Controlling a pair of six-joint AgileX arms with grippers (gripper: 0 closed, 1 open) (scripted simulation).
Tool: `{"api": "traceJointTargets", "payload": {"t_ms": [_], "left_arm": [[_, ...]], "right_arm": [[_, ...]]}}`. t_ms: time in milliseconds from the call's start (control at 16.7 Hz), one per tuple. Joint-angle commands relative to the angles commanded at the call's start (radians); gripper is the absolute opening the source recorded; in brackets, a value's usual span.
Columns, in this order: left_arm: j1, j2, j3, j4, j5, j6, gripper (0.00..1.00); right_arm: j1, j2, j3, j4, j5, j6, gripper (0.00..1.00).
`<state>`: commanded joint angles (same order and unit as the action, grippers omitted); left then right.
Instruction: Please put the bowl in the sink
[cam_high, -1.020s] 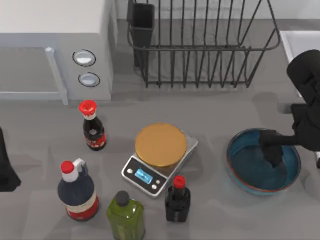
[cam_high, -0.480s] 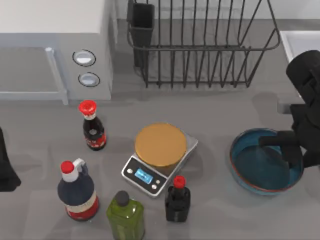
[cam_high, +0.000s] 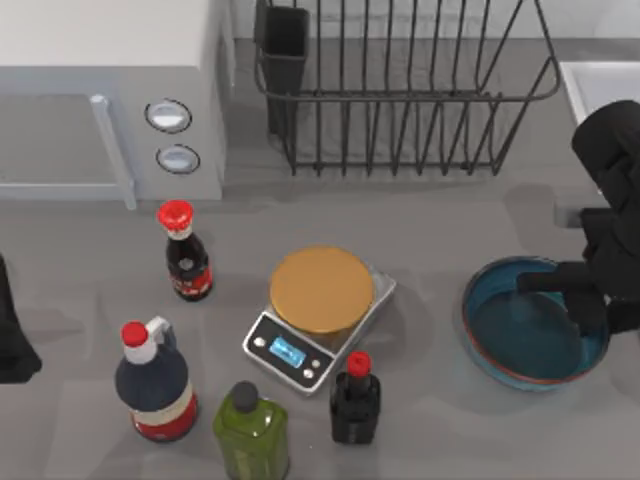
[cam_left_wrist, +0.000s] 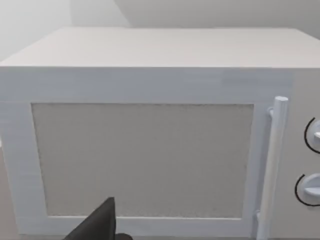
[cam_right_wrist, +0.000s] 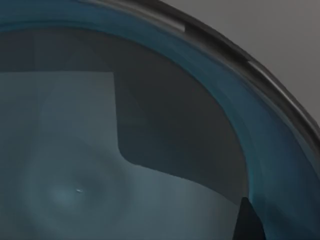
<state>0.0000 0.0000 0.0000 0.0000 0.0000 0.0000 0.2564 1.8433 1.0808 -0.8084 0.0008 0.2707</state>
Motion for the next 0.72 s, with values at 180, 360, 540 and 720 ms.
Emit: {"api": "traceJointTargets", "payload": {"t_ms": [180,360,540,720], "left_arm": [[0.0,0.0,0.0,0.0,0.0,0.0,1.0],[0.0,0.0,0.0,0.0,0.0,0.0,1.0],[0.0,0.0,0.0,0.0,0.0,0.0,1.0],[0.0,0.0,0.0,0.0,0.0,0.0,1.0]], "right_arm": [[0.0,-0.002,0.003,-0.003,0.001,0.0,0.0],[0.001,-0.011,0.071,-0.074,0.001,-0.002,0.0],[-0.001,-0.038,0.196,-0.239,0.001,-0.001,0.0],[-0.004,-0.076,0.332,-0.443,0.0,-0.003,0.0]]}}
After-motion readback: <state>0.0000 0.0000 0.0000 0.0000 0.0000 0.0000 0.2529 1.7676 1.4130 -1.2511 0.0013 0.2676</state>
